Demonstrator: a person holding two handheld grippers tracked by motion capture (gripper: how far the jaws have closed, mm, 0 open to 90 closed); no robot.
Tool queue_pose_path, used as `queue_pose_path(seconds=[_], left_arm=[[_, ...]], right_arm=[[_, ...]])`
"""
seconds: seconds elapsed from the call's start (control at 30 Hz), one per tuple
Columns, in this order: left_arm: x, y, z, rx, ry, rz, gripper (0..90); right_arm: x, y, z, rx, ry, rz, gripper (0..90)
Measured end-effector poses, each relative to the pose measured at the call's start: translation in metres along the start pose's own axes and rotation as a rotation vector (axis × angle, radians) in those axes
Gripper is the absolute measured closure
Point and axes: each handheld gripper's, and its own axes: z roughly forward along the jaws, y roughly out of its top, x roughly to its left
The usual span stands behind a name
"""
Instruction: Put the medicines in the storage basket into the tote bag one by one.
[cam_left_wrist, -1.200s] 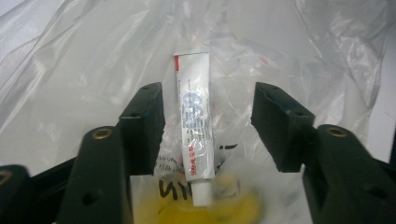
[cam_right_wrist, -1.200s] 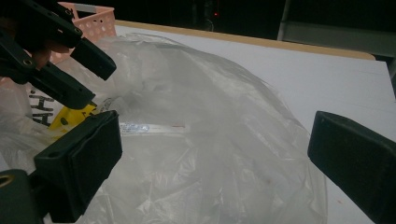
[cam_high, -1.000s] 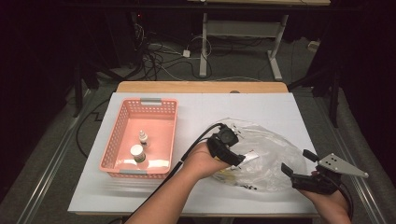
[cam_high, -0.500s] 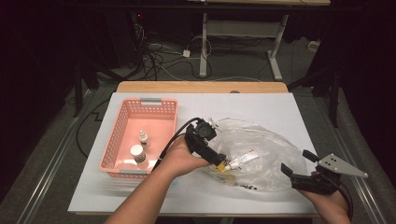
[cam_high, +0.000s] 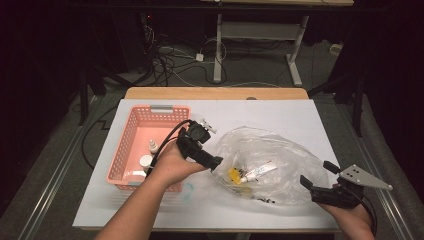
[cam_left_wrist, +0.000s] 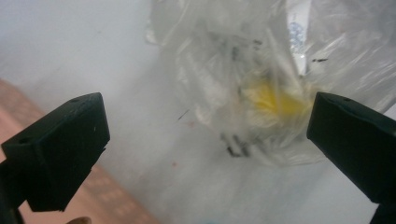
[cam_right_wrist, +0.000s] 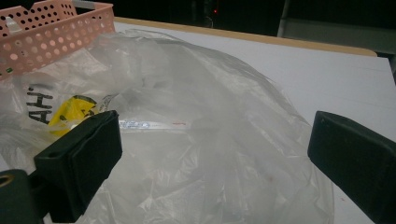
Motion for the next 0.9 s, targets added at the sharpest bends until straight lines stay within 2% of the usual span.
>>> queue_pose_path(seconds=[0.27,0.43,0.67,0.9], left_arm=[[0.02,-0.024,-0.01,-0.004,0.034,-0.053,0.0],[0.027,-0.038,-0.011,0.008,0.046,-0.064,0.0],[0.035,-0.057,-0.024,0.018,0.082,-0.082,0.5],[0.046,-0.075,-0.035,0.011,0.109,-0.123,1.1]], right_arm=[[0.0,0.0,0.0,-0.001,0.0,-0.002,3.6],[0.0,0.0,0.0,0.002,-0.001,-0.001,3.5],[0.0,-0.001,0.0,0.003,-0.004,0.0,3.6],[0.002,-0.001,0.0,0.007,-0.004,0.004,3.6]])
